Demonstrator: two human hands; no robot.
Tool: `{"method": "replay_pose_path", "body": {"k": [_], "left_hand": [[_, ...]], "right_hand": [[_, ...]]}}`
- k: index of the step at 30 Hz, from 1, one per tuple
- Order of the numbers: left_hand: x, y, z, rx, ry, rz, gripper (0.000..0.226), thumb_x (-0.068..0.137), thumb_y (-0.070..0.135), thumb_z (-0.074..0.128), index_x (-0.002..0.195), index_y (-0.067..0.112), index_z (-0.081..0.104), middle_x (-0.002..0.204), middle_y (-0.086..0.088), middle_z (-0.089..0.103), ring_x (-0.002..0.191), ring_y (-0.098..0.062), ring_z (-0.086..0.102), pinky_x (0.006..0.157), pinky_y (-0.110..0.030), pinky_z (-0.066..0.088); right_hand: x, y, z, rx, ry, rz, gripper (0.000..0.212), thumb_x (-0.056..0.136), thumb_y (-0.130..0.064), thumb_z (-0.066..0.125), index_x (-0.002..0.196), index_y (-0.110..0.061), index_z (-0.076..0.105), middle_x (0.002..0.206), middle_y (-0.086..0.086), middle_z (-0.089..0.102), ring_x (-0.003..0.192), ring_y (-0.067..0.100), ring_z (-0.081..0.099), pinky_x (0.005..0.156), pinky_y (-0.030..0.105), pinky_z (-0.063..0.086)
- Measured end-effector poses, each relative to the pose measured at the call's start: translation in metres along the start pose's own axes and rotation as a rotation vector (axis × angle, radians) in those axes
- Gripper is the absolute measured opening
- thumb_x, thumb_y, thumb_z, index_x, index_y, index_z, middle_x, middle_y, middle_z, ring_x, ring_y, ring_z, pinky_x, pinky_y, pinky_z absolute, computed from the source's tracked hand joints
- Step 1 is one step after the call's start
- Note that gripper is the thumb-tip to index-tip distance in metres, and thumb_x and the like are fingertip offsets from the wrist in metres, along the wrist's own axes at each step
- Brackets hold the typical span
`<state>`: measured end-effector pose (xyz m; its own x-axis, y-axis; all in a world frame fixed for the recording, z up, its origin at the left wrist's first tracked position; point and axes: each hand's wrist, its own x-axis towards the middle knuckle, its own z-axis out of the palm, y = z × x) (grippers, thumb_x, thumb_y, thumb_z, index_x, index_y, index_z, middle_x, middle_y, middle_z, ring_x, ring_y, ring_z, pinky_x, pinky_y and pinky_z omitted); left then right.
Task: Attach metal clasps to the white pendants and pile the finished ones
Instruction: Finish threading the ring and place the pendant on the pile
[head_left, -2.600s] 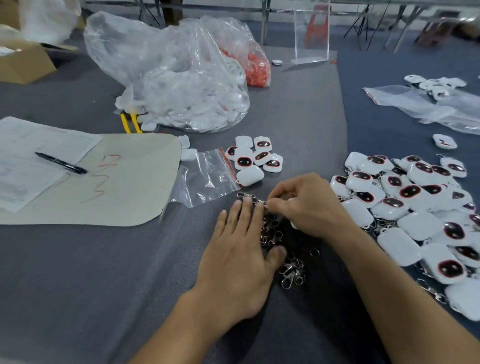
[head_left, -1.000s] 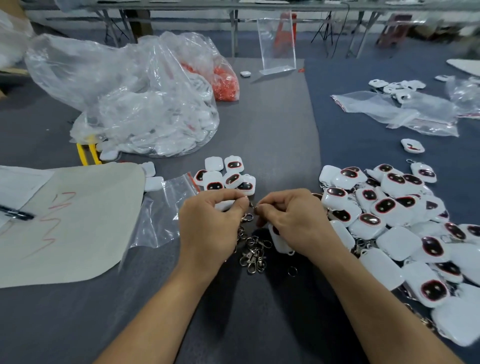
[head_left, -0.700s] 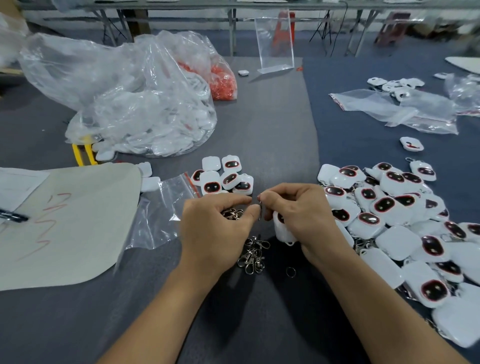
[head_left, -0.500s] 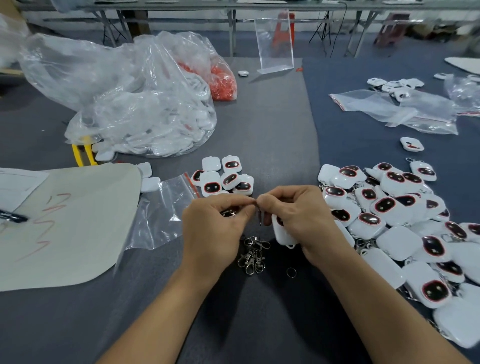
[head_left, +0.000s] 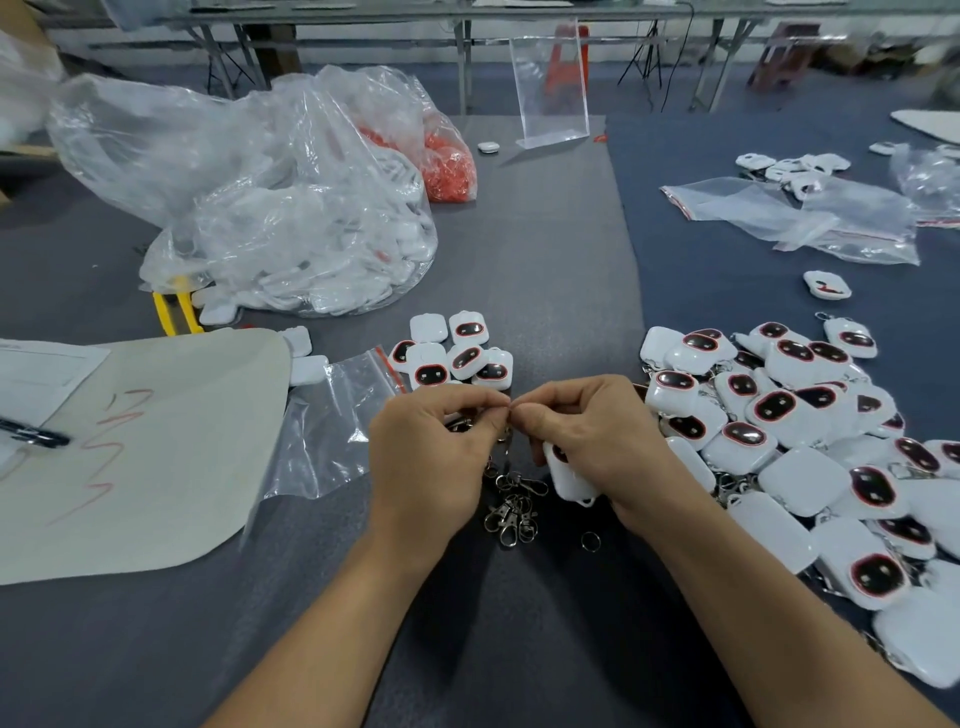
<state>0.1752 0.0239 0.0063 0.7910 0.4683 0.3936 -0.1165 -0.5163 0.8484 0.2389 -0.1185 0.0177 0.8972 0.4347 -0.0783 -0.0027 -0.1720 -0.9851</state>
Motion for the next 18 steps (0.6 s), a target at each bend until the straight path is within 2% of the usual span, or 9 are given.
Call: {"method": "replay_pose_path", "body": {"k": [3,6,8,11,13,15,18], "left_hand": [[0.001,-0.001,0.000,0.001,-0.005,-0.007,0.024,0.079,0.014,0.083,0.080,0.038,0.078,0.082,0.033,0.071,0.079,0.013,0.067,0.071,-0.002,0.046],[0.003,-0.006,0.000,0.032,0.001,-0.035,0.018,0.079,0.018,0.083,0.082,0.035,0.080,0.079,0.031,0.072,0.078,0.011,0.068,0.071,-0.008,0.050],[0.004,-0.009,0.000,0.037,0.008,-0.050,0.021,0.079,0.018,0.084,0.079,0.038,0.078,0.077,0.031,0.072,0.074,0.009,0.068,0.070,-0.011,0.052],[0.005,-0.010,-0.003,0.034,0.008,-0.033,0.036,0.079,0.017,0.084,0.072,0.051,0.072,0.074,0.034,0.070,0.071,0.010,0.068,0.068,-0.009,0.051],[0.008,-0.009,-0.006,0.077,0.045,-0.024,0.039,0.080,0.020,0.083,0.070,0.056,0.070,0.073,0.037,0.068,0.071,0.010,0.067,0.068,-0.007,0.048],[0.012,-0.012,-0.008,0.110,0.097,-0.053,0.027,0.080,0.023,0.081,0.075,0.048,0.075,0.074,0.036,0.068,0.074,0.012,0.065,0.069,-0.003,0.043],[0.017,-0.019,-0.011,0.145,0.139,-0.092,0.013,0.081,0.025,0.079,0.083,0.038,0.080,0.074,0.041,0.065,0.078,0.021,0.060,0.069,0.003,0.037]], "right_hand": [[0.000,0.002,0.005,-0.076,0.002,-0.028,0.014,0.087,-0.011,0.079,0.076,-0.020,0.082,0.068,0.003,0.076,0.060,0.009,0.067,0.058,0.022,0.054],[0.001,0.007,0.009,-0.242,0.053,-0.072,0.012,0.087,-0.019,0.078,0.077,-0.026,0.081,0.066,-0.001,0.075,0.061,0.016,0.070,0.061,0.033,0.057],[0.001,0.008,0.010,-0.258,0.060,-0.074,0.012,0.087,-0.021,0.078,0.079,-0.028,0.081,0.066,-0.004,0.075,0.065,0.018,0.073,0.063,0.035,0.059],[0.002,0.008,0.008,-0.206,0.030,-0.068,0.014,0.088,-0.016,0.076,0.081,-0.027,0.082,0.069,-0.005,0.077,0.068,0.014,0.074,0.064,0.026,0.058],[0.003,0.007,0.005,-0.187,0.072,-0.084,0.017,0.086,-0.013,0.076,0.078,-0.027,0.082,0.068,-0.005,0.076,0.070,0.016,0.075,0.066,0.024,0.058],[0.002,0.007,0.002,-0.279,0.114,-0.114,0.015,0.085,-0.016,0.078,0.076,-0.028,0.081,0.064,-0.010,0.074,0.062,0.009,0.072,0.059,0.017,0.055],[-0.002,0.006,0.001,-0.509,0.073,-0.143,0.005,0.081,-0.031,0.083,0.083,-0.032,0.079,0.054,-0.019,0.066,0.049,-0.001,0.060,0.049,0.011,0.043]]}}
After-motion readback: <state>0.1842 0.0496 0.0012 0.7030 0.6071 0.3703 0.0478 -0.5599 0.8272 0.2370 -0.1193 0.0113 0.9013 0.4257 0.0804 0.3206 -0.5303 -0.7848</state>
